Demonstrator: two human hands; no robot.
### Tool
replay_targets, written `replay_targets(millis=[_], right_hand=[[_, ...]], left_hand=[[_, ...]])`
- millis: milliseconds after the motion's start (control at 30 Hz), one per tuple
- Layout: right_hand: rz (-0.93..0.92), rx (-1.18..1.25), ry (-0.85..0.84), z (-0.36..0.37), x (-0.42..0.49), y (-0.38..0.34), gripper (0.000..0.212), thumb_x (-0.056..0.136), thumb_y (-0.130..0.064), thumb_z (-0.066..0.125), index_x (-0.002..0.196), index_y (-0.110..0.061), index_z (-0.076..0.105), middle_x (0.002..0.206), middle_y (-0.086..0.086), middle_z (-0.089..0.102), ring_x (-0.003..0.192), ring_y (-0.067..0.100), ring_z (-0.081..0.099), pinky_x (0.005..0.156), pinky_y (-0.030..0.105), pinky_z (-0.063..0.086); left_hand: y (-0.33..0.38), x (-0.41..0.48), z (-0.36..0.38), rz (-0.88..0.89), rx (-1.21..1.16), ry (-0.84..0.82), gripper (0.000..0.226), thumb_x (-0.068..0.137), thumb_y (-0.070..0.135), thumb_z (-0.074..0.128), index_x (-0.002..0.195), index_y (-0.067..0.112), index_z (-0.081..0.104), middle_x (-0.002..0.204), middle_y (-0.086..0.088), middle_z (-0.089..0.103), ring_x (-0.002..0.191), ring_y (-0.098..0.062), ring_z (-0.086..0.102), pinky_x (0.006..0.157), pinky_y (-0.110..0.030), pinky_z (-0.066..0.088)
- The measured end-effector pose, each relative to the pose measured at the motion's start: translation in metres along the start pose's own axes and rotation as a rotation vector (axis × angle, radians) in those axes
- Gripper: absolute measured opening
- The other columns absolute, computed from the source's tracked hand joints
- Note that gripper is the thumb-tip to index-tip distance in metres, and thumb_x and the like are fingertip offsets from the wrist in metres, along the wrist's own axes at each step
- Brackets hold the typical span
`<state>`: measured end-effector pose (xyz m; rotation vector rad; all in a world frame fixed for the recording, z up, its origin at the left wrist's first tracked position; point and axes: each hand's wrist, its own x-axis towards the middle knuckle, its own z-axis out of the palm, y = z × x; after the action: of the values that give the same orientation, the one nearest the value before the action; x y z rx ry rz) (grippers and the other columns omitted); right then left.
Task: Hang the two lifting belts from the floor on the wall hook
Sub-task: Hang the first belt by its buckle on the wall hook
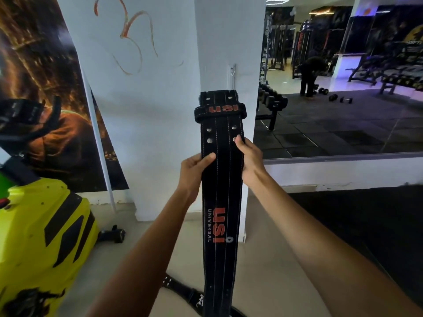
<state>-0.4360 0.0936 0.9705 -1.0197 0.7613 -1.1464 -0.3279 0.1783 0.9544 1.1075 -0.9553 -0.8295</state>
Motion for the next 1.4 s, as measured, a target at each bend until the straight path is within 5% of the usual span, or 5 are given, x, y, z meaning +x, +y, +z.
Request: replay_targets(millis=[200,400,667,1167,1400], right_hand=[[-0.026,-0.022,0.011,-0.007,-0.004,-0.003,0.027,0.087,-0.024,0.061,0.109,-0.009,0.067,0.122,0.009,0.065,0.122,0.024,0.052,0.114,0.047,0.029],[-0.044,-0.126,-0.112,0.0,-0.009,-0.003,0.02,0.087,-0.028,0.061,0.102,-0.02,0.07,0.116,0.009,0.068,0.113,0.03,0.06,0.104,0.052,0.041],[-0.075,-0.396,-0.222,-0.053,-0.039,0.043,0.031,0.084,-0.009,0.064,0.112,0.002,0.061,0.106,0.008,0.07,0.093,0.015,0.068,0.078,0.016,0.056],[0.058,-0.573,-0.295,-0.069,-0.037,0.054,0.034,0.084,-0.012,0.064,0.112,0.008,0.06,0.117,0.02,0.065,0.11,0.034,0.063,0.091,0.029,0.052],[0.062,-0.319,-0.37,-0.029,-0.012,-0.03,0.088,0.076,-0.076,0.017,0.137,-0.018,0.044,0.144,0.01,0.045,0.133,0.028,0.042,0.114,0.048,0.028]], left_hand=[[-0.063,-0.053,-0.031,-0.206,0.303,-0.142,0.023,0.087,0.013,0.062,0.098,-0.007,0.067,0.098,-0.02,0.072,0.098,-0.036,0.067,0.086,-0.039,0.056],[0.035,0.019,0.004,-0.106,-0.094,0.076,0.027,0.089,0.024,0.061,0.106,0.003,0.067,0.097,-0.01,0.074,0.087,-0.023,0.072,0.067,-0.027,0.057],[0.055,0.031,0.02,-0.109,-0.299,0.247,0.005,0.082,0.01,0.069,0.084,0.006,0.069,0.069,-0.005,0.074,0.062,-0.019,0.072,0.058,-0.03,0.059],[0.053,0.026,0.026,-0.023,-0.281,0.174,0.005,0.083,0.008,0.067,0.087,0.008,0.07,0.075,-0.003,0.075,0.069,-0.018,0.072,0.064,-0.031,0.059],[0.04,0.016,0.02,0.005,-0.179,0.103,0.009,0.086,0.01,0.064,0.092,0.01,0.07,0.078,0.0,0.075,0.071,-0.017,0.072,0.06,-0.027,0.057]])
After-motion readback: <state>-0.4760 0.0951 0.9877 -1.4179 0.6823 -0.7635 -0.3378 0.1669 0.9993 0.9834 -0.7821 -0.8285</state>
